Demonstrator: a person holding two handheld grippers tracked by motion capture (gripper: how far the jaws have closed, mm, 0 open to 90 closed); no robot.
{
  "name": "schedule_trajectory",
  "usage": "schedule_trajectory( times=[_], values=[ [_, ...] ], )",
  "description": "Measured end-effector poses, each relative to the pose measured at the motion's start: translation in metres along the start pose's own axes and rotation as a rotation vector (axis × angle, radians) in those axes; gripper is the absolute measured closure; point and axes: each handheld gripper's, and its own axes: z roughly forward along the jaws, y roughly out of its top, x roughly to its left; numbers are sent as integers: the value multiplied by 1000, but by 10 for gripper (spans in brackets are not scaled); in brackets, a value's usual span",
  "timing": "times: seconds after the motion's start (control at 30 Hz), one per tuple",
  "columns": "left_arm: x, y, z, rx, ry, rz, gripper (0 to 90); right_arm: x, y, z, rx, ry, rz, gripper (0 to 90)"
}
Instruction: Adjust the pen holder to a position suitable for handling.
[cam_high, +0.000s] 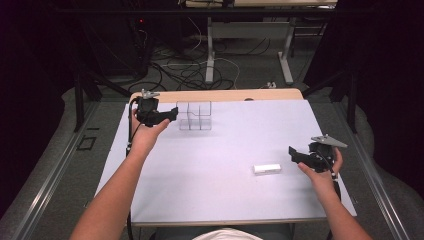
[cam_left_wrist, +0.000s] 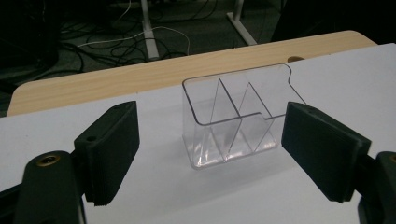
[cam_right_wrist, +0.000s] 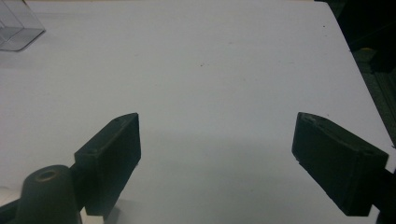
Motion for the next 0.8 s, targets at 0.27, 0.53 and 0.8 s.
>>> schedule_trajectory(
  times=[0.27,0.53,0.8],
  values=[
    [-3,14,13,30,-12,9,234,1,-1,1,6,6,1,149],
    [-2,24,25,38,15,7,261,0,-2,1,9,6,2,149],
    [4,29,38,56,38,9,313,2,-2,2,14,15,8,150]
  ],
)
